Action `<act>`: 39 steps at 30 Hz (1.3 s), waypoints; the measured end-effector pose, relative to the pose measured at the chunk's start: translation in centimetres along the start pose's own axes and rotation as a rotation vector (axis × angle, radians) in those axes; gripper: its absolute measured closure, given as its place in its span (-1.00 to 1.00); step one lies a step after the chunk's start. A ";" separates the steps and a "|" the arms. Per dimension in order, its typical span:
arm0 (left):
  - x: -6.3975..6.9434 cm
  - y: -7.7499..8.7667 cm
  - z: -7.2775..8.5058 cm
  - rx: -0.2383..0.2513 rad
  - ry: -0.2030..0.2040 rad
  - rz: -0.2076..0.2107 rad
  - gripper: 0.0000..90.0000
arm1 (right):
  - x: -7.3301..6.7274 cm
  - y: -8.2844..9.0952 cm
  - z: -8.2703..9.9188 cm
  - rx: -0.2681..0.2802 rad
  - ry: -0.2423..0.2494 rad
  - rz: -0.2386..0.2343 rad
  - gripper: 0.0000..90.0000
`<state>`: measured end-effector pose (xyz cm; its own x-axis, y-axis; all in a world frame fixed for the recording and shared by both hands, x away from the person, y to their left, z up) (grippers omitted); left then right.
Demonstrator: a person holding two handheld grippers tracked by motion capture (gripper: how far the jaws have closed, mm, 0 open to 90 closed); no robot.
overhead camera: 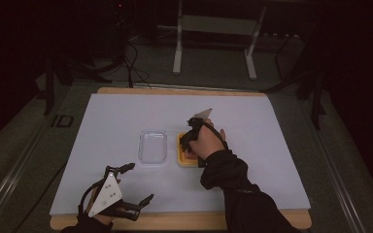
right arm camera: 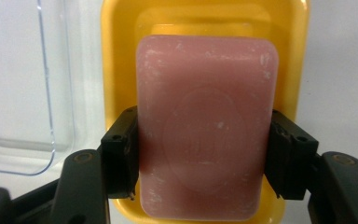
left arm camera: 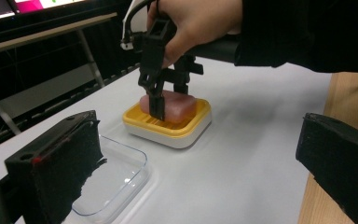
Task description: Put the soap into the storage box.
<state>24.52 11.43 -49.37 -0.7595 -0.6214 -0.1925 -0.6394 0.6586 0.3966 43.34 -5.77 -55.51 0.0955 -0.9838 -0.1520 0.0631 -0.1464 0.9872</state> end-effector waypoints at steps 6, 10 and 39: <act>0.0 0.0 0.0 -0.003 -0.002 0.002 -0.99 | -0.3 -0.2 -0.2 0.012 0.008 0.043 -0.17; 0.1 0.0 0.0 -0.002 -0.004 0.003 -0.99 | -0.4 -0.3 -0.2 0.000 0.008 0.052 -0.17; 0.1 -0.1 0.1 -0.010 -0.004 0.006 -0.99 | -0.5 4.5 1.3 0.075 0.245 0.023 -0.30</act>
<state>24.50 11.31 -49.50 -0.7641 -0.6154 -0.1937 -0.6333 0.6584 0.4067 42.31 -6.09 -50.92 0.3349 -0.9336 -0.1276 -0.0145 -0.1405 0.9900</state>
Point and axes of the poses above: each handheld gripper's, and its own axes: y roughly backward along the jaws, z roughly out of its underside, x roughly to its right, the point moved 8 cm from there along -y, roughly forward along the jaws, and after that the axes turned 10 degrees about -x, right-handed, at the moved point
